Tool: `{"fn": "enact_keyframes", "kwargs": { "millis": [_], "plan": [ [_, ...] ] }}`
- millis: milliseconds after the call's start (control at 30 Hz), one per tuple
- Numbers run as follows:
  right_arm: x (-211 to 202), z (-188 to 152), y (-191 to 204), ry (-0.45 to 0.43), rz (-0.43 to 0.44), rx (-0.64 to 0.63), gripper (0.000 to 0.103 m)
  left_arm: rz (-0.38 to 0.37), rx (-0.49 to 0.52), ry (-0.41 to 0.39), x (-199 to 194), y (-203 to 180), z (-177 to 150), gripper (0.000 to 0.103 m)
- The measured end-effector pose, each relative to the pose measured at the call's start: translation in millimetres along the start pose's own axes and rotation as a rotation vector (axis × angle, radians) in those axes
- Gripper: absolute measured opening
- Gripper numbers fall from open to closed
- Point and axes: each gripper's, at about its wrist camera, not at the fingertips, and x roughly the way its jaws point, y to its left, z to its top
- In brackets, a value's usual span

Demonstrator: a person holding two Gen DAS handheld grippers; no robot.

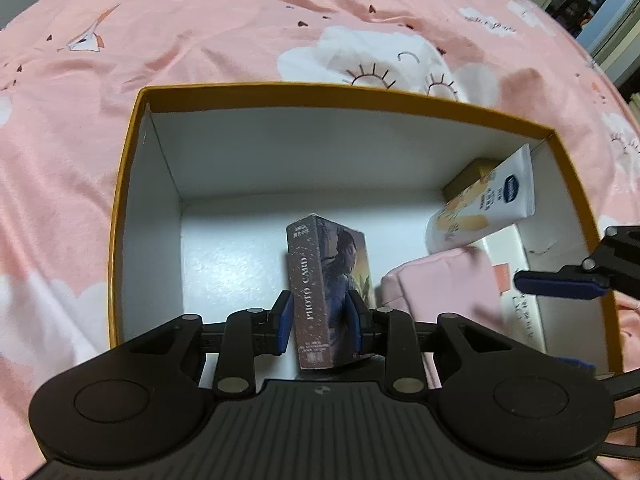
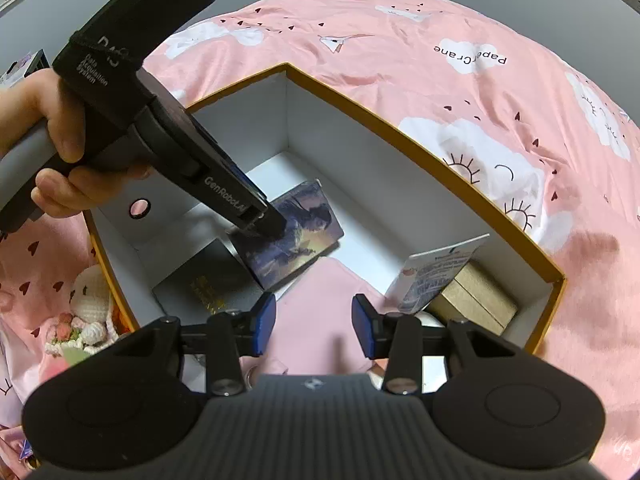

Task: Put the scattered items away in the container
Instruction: 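Lower the dark card box into the shoebox and open the right gripper, then lower the PHOTO CARD box into the shoebox and open the left gripper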

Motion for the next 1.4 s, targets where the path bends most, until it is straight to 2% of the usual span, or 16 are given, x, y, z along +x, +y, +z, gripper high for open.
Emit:
{"fn": "enact_keyframes", "kwargs": {
  "millis": [100,200,267,433,533,600,633,667,767,833,933,1067,1300,1400],
  "plan": [
    [-3.5,-2.6,-0.5,-0.003,-0.006,0.003,0.045,0.019,0.014,0.037,5.8,-2.4,-0.7,0.032],
    [-6.8,-4.3,-0.3,-0.006,-0.012,0.006,0.045,0.002,0.028,0.047,9.4,-5.0,-1.4,0.026],
    [-9.3,-5.2,-0.1,-0.008,-0.011,0.008,0.045,-0.03,0.03,0.057,11.1,-7.1,-1.2,0.022],
    [-9.6,-6.0,1.1,-0.004,-0.016,0.012,0.045,-0.097,0.043,0.068,14.1,-14.6,-1.3,0.022],
    [-9.2,-6.0,2.5,-0.003,-0.019,0.01,0.045,-0.066,0.059,0.048,10.5,-17.6,-1.3,0.022],
    [-8.3,-6.0,3.5,-0.001,-0.021,0.006,0.045,-0.023,0.071,0.02,4.6,-17.7,-1.2,0.026],
    [-7.9,-6.2,3.9,0.002,-0.021,0.003,0.046,-0.006,0.068,0.02,2.7,-16.2,-0.4,0.031],
    [-6.9,-6.3,4.3,0.006,-0.023,0.001,0.046,0.006,0.056,0.026,2.1,-13.9,0.7,0.035],
    [-2.5,-5.4,5.1,0.014,-0.035,0.001,0.046,0.045,0.034,0.056,5.1,-8.1,3.4,0.039],
    [-1.2,-4.9,5.3,0.013,-0.03,0.006,0.046,0.039,0.026,0.068,9.6,-5.4,3.2,0.039],
    [0.4,-5.2,7.3,0.015,-0.024,0.001,0.046,0.013,0.013,0.072,14.6,-4.2,1.3,0.048],
    [2.7,-6.3,8.0,0.027,-0.029,-0.005,0.047,-0.034,0.016,0.079,18.5,-5.4,0.9,0.041],
    [6.0,-7.2,5.5,0.042,-0.042,0.024,0.047,-0.06,0.026,0.076,16.1,-4.8,0.3,0.041],
    [3.2,-6.9,6.4,0.036,-0.046,0.023,0.047,-0.048,0.037,0.039,3.2,-7.7,-2.8,0.041]
  ]
}}
